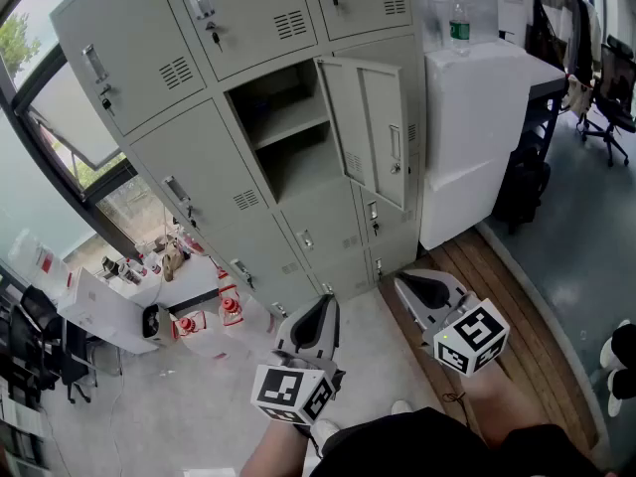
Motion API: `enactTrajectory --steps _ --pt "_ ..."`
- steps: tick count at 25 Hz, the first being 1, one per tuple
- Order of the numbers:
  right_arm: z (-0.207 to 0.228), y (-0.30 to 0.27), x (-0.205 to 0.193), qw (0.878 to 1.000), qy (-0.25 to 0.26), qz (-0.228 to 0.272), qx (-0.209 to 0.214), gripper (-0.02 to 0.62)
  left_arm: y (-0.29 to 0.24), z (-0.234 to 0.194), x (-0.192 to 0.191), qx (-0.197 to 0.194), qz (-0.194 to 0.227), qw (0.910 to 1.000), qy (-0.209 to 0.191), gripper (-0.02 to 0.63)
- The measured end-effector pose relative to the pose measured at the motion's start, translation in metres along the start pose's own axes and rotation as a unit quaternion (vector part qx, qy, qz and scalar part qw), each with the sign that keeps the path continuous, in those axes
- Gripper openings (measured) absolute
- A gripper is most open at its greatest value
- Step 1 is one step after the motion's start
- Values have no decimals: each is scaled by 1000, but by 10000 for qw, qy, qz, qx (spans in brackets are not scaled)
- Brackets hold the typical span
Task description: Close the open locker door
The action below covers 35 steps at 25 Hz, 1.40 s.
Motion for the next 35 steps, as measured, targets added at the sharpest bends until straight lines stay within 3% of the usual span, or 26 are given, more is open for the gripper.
enactTrajectory --steps 21,35 --pt "17 7 -2 9994 -116 134 290 54 -9 15 -3 143 -90 9998 -43 18" --pt "51 14 -6 9984 -265 119 488 54 -22 35 -5 422 -159 9989 -100 18"
Point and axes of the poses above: the fingertips, and each gripper's own axes: y backward along the fingers, z to its right, x out of its top, the point moved 4 cm from there along y, backward along the fingers, and after that the axes turned 13 degrees about x, right-handed, at the moved point
